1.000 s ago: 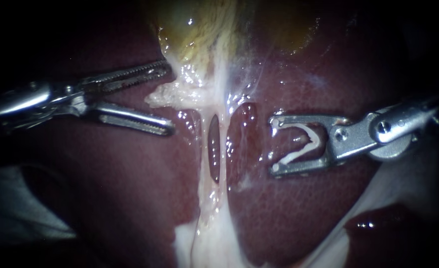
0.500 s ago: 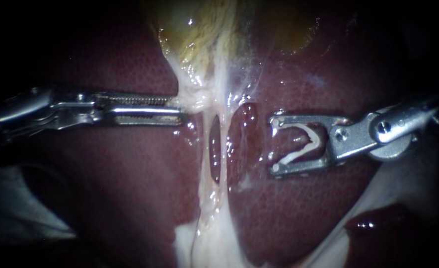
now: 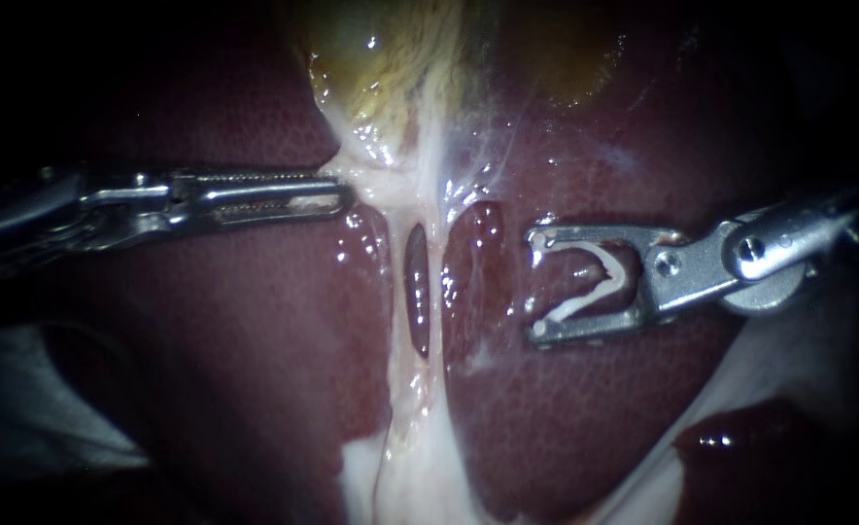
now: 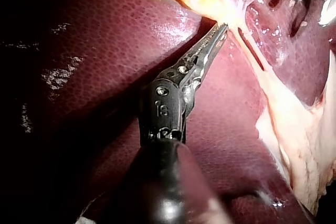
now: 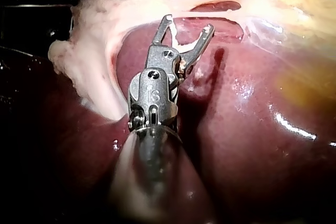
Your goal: Grabbing gallbladder
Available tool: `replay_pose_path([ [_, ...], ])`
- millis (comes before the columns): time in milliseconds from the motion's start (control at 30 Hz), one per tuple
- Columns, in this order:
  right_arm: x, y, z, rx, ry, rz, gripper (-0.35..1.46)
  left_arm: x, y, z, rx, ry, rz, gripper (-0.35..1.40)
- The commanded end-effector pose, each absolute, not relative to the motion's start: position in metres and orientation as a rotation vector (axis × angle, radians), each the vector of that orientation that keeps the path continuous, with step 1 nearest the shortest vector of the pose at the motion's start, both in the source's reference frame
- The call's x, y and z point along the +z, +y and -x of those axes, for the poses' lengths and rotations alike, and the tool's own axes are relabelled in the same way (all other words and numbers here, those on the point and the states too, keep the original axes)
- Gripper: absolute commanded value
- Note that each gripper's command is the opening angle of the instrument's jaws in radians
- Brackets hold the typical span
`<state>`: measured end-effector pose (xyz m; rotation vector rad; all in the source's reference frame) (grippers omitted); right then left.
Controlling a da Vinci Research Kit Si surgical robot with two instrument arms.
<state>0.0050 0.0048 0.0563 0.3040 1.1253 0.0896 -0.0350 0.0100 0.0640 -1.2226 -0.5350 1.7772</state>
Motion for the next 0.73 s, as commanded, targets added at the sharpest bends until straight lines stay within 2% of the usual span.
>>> replay_pose_path([
  [33,0.0564,0.0048,-0.0050,0.090,1.125,-0.304,0.50,0.0633,0.0104,0.0348,1.775,-0.541,1.225,-0.35],
  [333,0.0564,0.0048,-0.0050,0.090,1.125,-0.304,0.50,0.0604,0.0136,0.0321,1.746,-0.547,1.222,-0.35],
  [733,0.0564,0.0048,-0.0050,0.090,1.125,-0.304,0.50,0.0606,0.0136,0.0319,1.745,-0.542,1.221,-0.35],
])
